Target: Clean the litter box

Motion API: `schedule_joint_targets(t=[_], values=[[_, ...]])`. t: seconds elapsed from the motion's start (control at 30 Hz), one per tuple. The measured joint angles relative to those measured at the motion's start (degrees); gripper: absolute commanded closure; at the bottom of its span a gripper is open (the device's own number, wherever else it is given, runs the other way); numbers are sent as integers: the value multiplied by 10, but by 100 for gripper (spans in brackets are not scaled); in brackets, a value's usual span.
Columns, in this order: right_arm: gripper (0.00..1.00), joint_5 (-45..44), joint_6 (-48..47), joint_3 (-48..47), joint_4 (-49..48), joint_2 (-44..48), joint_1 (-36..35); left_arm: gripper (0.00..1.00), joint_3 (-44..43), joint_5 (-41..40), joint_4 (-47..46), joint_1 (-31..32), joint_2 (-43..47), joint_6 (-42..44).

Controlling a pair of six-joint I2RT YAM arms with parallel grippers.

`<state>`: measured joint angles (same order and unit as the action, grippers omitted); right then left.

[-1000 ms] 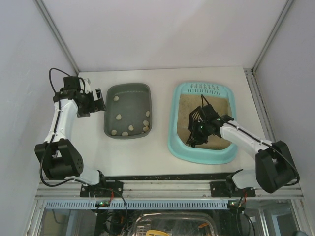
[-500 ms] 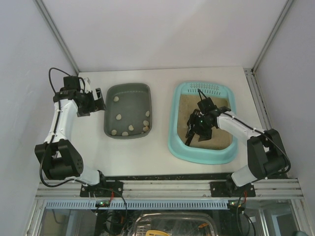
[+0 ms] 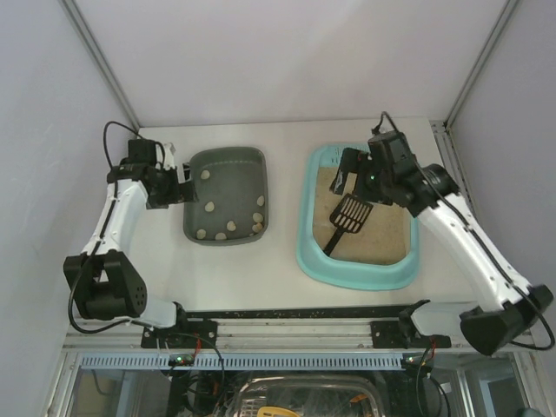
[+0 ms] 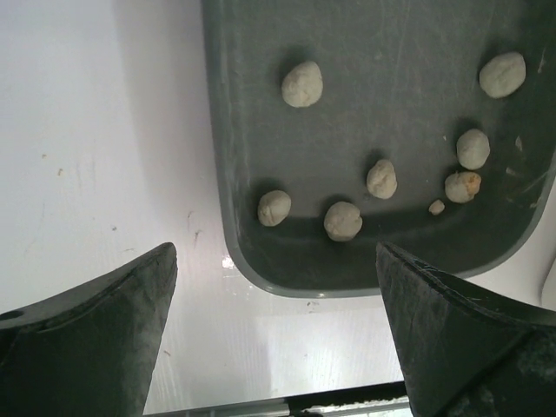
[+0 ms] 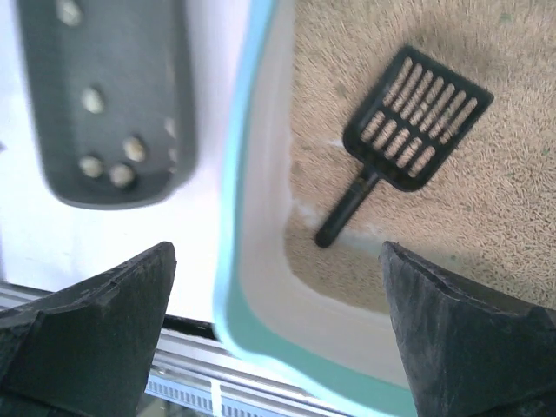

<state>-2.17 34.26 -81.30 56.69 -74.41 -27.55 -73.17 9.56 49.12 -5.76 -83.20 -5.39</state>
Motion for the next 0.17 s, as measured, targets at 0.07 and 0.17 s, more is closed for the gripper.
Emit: schedule_joint_targets(t=[0.07, 0.17], values=[[0, -22, 18, -29, 9, 31, -12, 0, 10, -11, -1, 20, 8, 6], [0, -52, 47, -26, 19, 87, -22, 0, 19, -30, -1, 47, 20, 15]])
